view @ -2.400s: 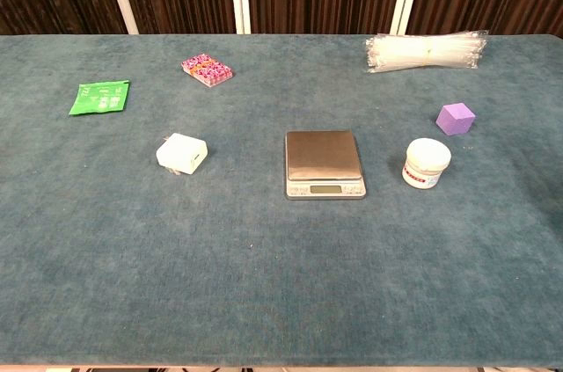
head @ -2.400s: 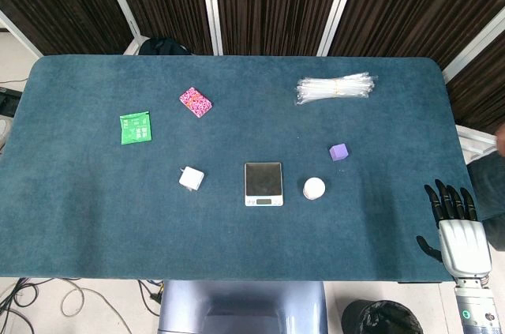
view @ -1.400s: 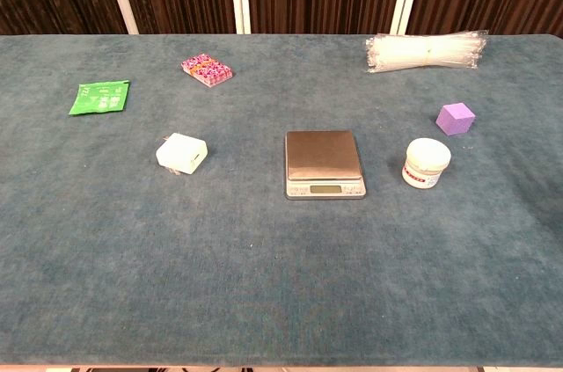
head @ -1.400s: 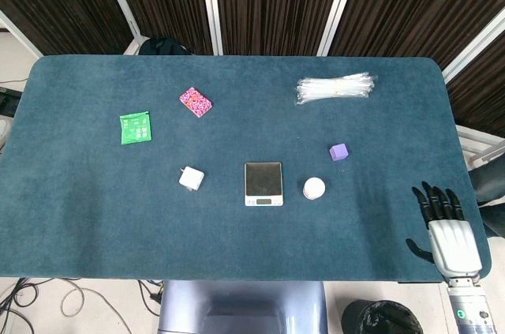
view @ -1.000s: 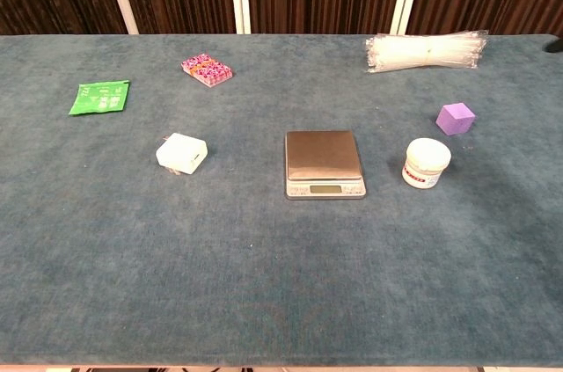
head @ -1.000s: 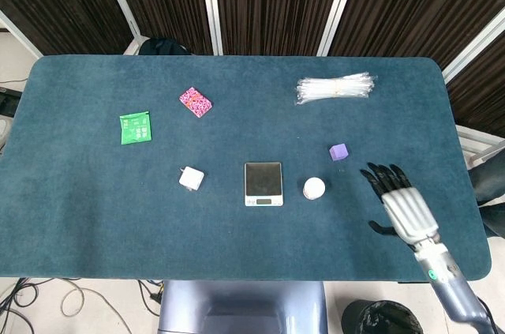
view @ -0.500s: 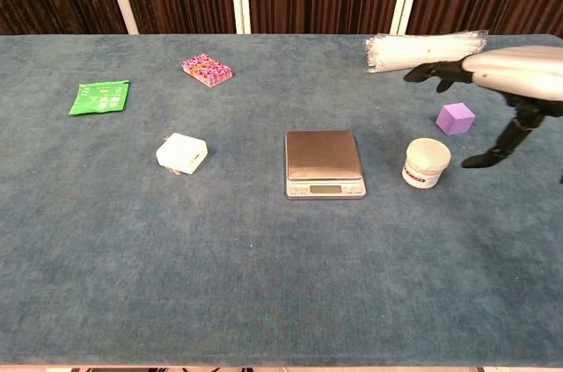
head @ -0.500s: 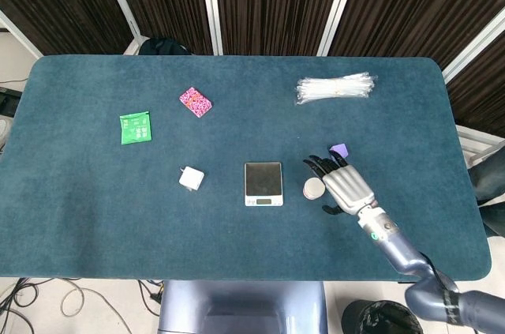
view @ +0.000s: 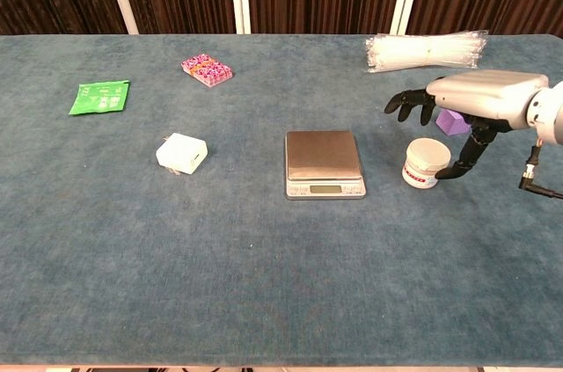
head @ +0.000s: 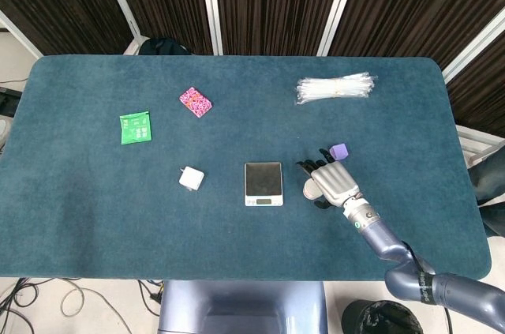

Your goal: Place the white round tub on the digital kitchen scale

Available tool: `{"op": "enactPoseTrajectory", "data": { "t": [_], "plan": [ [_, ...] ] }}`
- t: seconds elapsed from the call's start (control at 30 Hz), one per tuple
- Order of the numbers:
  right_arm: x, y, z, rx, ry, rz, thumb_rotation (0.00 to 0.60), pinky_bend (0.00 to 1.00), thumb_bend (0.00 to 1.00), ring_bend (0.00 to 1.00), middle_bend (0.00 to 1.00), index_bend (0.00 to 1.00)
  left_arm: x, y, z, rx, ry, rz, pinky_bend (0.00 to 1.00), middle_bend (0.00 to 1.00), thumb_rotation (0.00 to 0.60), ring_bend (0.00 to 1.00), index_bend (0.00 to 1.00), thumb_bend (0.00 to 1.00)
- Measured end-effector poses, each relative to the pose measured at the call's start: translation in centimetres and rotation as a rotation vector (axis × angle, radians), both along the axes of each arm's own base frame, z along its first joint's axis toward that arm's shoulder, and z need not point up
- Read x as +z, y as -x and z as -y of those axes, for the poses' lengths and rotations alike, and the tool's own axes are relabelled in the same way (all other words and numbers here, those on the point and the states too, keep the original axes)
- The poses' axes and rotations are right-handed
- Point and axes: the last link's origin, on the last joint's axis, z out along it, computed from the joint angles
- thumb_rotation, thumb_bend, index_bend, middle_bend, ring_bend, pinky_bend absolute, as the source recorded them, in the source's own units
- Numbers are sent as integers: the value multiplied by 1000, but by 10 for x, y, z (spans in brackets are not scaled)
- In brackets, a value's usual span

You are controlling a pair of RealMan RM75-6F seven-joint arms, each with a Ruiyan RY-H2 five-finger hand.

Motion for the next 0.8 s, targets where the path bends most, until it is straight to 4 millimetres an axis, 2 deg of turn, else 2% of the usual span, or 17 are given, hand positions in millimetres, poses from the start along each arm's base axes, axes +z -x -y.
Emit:
{"op": "enactPoseTrajectory", "data": {
  "t": [0.17,0.47,0.67,0.8],
  "plan": [
    [-5,4,3,-8,2,-5,600,20,363,340,300,224,-1,0,0,2,2,-3,0,0,600,0,43,737],
    [-13,6,7,-11,5,0,600,41,372,396,380,320,-1,1,0,6,3,-7,0,0,600,0,43,737],
    [-18,8,7,-12,-1,-7,600,71,373,468,471,430,0,1,0,8,-1,-5,0,0,600,0,43,737],
    [-18,7,8,-7,5,-10,600,84,382,484,485,450,0,1,0,8,2,-5,0,0,600,0,43,737]
  ]
}}
